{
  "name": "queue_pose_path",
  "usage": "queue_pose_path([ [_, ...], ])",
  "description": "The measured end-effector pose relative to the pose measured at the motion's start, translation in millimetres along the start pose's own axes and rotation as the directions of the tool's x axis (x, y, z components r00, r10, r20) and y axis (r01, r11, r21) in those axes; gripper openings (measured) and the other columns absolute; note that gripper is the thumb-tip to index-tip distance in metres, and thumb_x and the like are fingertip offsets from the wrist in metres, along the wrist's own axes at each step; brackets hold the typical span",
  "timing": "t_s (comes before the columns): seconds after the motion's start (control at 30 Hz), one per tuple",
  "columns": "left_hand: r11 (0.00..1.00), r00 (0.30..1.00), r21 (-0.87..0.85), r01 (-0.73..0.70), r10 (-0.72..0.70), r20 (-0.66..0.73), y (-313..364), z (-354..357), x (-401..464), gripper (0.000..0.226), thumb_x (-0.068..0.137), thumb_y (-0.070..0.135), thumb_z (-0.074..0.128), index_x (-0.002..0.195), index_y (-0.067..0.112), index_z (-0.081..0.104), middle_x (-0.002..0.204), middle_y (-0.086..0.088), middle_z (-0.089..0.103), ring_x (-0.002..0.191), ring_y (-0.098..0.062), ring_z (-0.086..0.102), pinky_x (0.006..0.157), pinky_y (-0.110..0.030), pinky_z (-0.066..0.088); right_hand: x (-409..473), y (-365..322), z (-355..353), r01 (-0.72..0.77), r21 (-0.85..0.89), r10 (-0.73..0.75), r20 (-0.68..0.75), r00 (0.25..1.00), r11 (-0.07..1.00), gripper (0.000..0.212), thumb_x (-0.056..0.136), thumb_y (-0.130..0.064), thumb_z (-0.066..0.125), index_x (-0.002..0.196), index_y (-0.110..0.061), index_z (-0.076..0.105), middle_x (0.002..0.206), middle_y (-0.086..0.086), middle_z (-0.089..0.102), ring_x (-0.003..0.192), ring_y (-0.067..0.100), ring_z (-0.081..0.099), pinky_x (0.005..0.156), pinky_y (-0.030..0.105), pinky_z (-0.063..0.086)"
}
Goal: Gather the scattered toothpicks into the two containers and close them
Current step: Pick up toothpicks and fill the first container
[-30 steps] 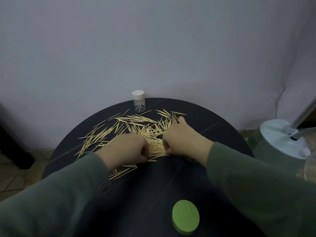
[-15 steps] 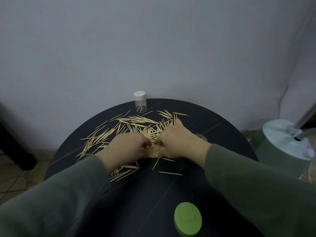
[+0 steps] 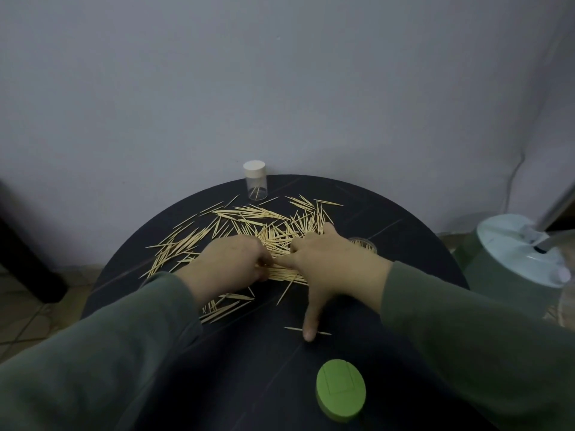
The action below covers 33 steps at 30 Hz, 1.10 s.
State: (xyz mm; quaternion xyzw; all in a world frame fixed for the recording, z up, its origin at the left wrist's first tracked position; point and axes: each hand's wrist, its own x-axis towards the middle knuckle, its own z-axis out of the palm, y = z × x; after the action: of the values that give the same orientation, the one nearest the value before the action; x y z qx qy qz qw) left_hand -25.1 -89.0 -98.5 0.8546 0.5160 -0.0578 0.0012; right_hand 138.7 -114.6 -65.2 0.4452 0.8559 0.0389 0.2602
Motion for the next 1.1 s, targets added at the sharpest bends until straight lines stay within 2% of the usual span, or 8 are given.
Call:
queue_pose_path([
  [0.17,1.000,1.000,-0.004,0.006,-0.006,-0.002,0.3,-0.1,-0.6,0.033,0.092,0.041,0.060,0.124,0.039,0.060,0.120,0.014,0.057,0.108,-0.007,0.054,0.090,-0.028,0.051,4.3,-1.4,4.7,-0.036,-0.006,0.036,0.031,0.999,0.999,0.108,0.065,-0.076,0.067,0.152,-0.029,0.023,0.141,0.008,0.044,0.129,0.030,0.042,0.111,0.059,0.019],
  [0.3,1.000,1.000,-0.001,0.004,-0.004,0.006,1.6,-1.6,-1.8,0.031,0.092,0.040,0.060,0.123,0.038,0.061,0.119,0.014,0.059,0.108,-0.006,0.055,0.088,-0.027,0.051,12.6,8.9,8.6,-0.062,0.027,0.062,0.001,0.998,0.998,0.080,0.074,-0.070,0.063,0.138,-0.026,0.048,0.129,0.000,0.055,0.121,0.025,0.049,0.109,0.056,0.021],
  [0.43,1.000,1.000,0.018,0.012,-0.012,0.010,3.1,-4.7,-3.0,0.028,0.092,0.041,0.060,0.119,0.038,0.064,0.116,0.014,0.061,0.107,-0.007,0.056,0.087,-0.026,0.051,21.8,12.8,16.2,-0.093,0.112,0.111,-0.163,0.980,0.989,0.044,0.086,-0.054,0.062,0.120,-0.027,0.064,0.112,-0.005,0.065,0.111,0.020,0.057,0.106,0.051,0.021],
  [0.63,0.999,1.000,0.038,0.021,-0.020,-0.012,3.7,-3.6,-4.7,0.025,0.092,0.042,0.058,0.115,0.035,0.065,0.112,0.013,0.063,0.102,-0.007,0.058,0.085,-0.029,0.054,30.8,8.6,22.1,-0.174,0.050,0.181,-0.312,0.933,0.983,0.019,0.094,-0.030,0.058,0.110,-0.024,0.065,0.097,-0.005,0.066,0.097,0.020,0.062,0.102,0.048,0.025],
  [0.7,0.999,1.000,0.039,0.023,-0.022,-0.018,4.1,-2.7,-3.9,0.027,0.093,0.042,0.057,0.119,0.036,0.063,0.114,0.012,0.063,0.104,-0.008,0.059,0.085,-0.029,0.054,31.4,6.9,21.2,-0.173,0.025,0.172,-0.315,0.933,0.985,0.015,0.094,-0.031,0.058,0.104,-0.022,0.066,0.090,-0.005,0.061,0.096,0.020,0.061,0.102,0.048,0.025],
  [0.8,0.998,1.000,0.051,0.021,-0.021,-0.018,5.2,-2.5,-2.9,0.028,0.094,0.041,0.056,0.121,0.036,0.063,0.116,0.010,0.063,0.105,-0.010,0.059,0.087,-0.031,0.054,30.4,3.4,18.8,-0.151,0.020,0.151,-0.292,0.944,0.988,0.017,0.095,-0.035,0.057,0.101,-0.021,0.065,0.088,-0.004,0.057,0.097,0.020,0.059,0.104,0.048,0.025],
  [0.93,0.996,1.000,0.085,0.024,-0.023,-0.018,5.8,-4.3,-4.7,0.025,0.095,0.040,0.055,0.116,0.033,0.066,0.111,0.009,0.064,0.101,-0.011,0.060,0.085,-0.030,0.055,29.6,0.9,18.9,-0.161,0.004,0.153,-0.334,0.930,0.987,0.013,0.097,-0.023,0.054,0.100,-0.021,0.066,0.092,-0.004,0.063,0.097,0.021,0.060,0.102,0.047,0.026],
  [1.1,0.994,0.998,0.090,0.057,-0.054,-0.042,6.8,-4.9,-4.3,0.023,0.095,0.038,0.053,0.112,0.032,0.068,0.106,0.010,0.065,0.096,-0.010,0.062,0.080,-0.029,0.056,26.5,0.3,17.5,-0.175,-0.039,0.151,-0.346,0.926,0.984,0.019,0.097,-0.017,0.051,0.078,-0.019,0.046,0.079,-0.003,0.051,0.092,0.021,0.060,0.105,0.050,0.026],
])
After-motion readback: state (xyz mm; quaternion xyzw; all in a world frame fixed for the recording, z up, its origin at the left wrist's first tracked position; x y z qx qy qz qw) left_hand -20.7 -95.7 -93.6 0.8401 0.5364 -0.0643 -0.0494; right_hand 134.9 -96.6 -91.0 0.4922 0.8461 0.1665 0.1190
